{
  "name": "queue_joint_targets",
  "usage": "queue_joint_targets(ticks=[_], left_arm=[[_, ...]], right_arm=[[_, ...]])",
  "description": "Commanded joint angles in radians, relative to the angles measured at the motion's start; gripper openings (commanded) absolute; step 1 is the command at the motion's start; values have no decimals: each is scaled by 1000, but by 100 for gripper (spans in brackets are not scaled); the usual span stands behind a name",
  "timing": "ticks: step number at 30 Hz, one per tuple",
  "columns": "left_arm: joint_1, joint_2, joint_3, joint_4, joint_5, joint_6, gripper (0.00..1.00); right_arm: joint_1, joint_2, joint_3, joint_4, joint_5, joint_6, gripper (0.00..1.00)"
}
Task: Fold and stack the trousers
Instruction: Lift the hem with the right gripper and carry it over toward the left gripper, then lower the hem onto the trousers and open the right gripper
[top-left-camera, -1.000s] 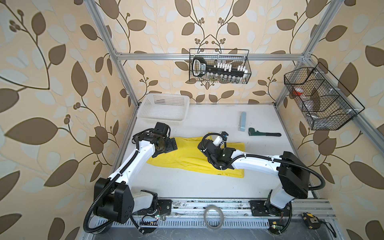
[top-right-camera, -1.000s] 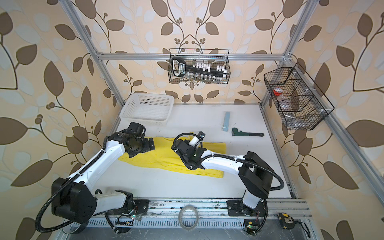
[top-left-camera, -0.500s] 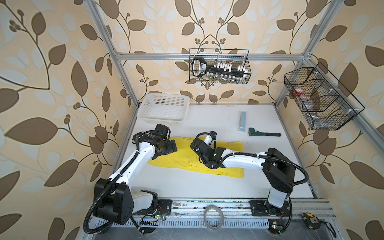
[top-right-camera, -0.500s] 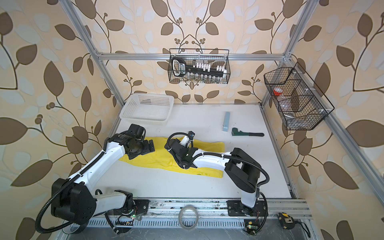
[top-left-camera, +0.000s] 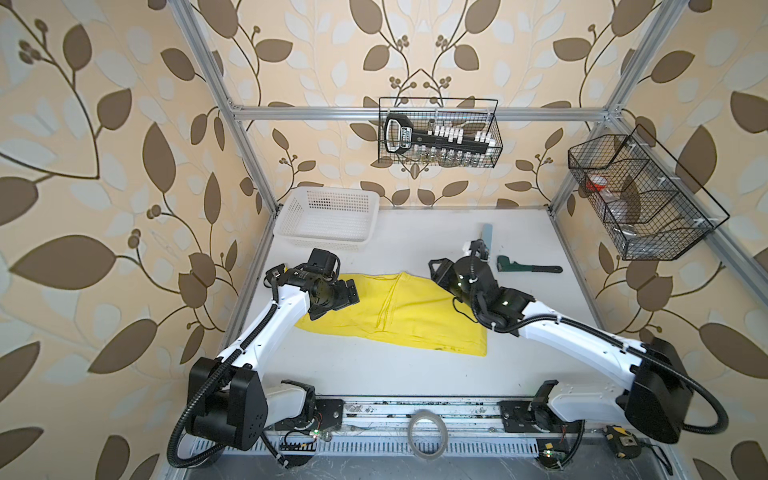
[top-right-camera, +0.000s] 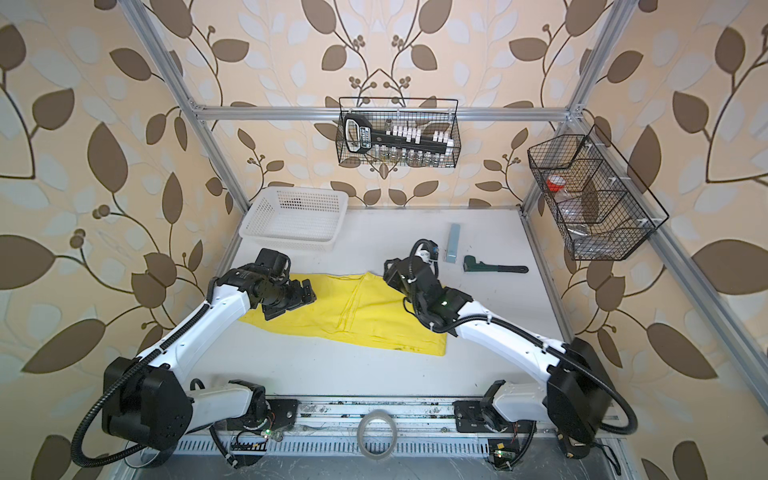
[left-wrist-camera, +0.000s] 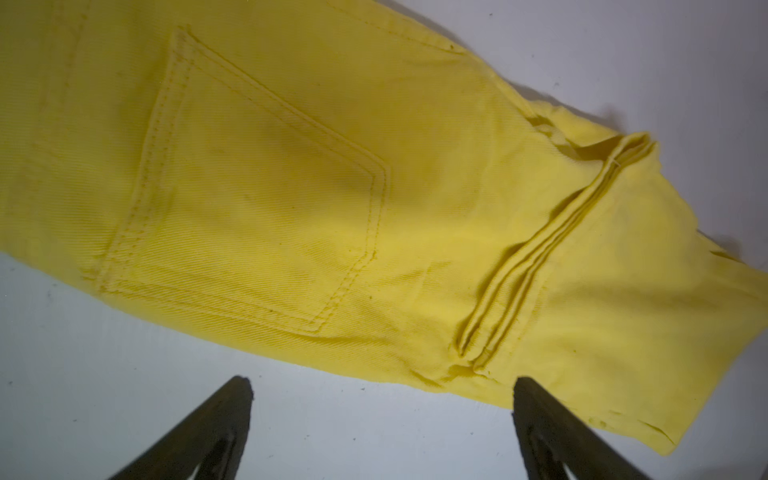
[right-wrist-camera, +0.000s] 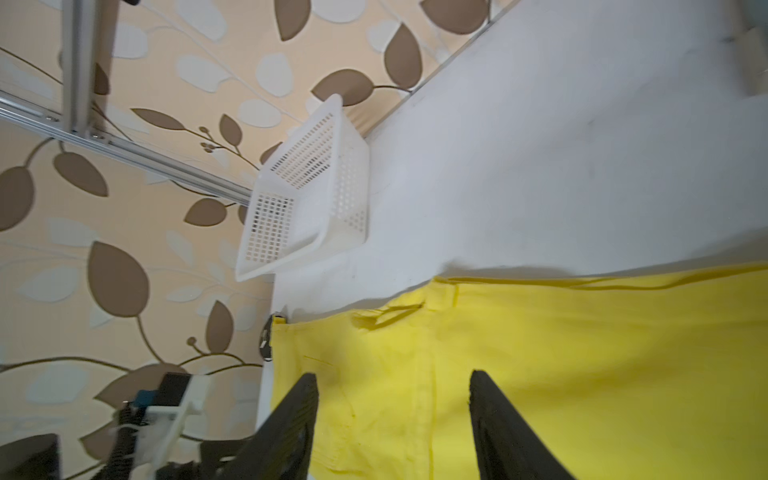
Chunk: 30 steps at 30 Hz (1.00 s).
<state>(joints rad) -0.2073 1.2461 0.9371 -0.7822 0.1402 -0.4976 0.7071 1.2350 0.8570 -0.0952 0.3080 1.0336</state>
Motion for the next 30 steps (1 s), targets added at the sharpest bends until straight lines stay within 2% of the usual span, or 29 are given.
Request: queue_joint_targets(ticks=[1, 3, 5, 8, 10, 11, 14, 19, 23, 26, 30], left_arm=[[-62, 7, 35, 36, 54, -20, 98], [-121, 41, 60, 67, 46, -28, 97], [-179, 100, 97, 78, 28, -29, 96], [-246, 184, 151, 111, 28, -20, 92], [-274, 267, 191, 125, 22, -3, 91], [-281, 302, 214, 127, 10, 11, 90], [-284, 413, 273, 128, -8, 47, 87], [-289, 546, 349, 173, 31, 35, 80], [-291, 628, 393, 173, 6, 54, 72], [-292, 670, 400, 206, 45, 46, 62], [-293, 701, 420, 205, 36, 64, 52]], right_arm=[[-94, -124, -131, -154, -117, -163, 63], [-176, -217, -217, -134, -198, -185, 64], [-226, -282, -266, -147, -232, -219, 66], [-310, -331, -323, -156, -329, -244, 67], [-336, -345, -348, -156, -353, -266, 68], [-348, -343, -359, -164, -357, -276, 71], [-385, -308, -387, -138, -411, -314, 71], [-420, -230, -419, -63, -455, -347, 71], [-442, -174, -441, -2, -479, -348, 71], [-449, -139, -450, 34, -492, -348, 71], [-454, -105, -447, 64, -507, -354, 71]])
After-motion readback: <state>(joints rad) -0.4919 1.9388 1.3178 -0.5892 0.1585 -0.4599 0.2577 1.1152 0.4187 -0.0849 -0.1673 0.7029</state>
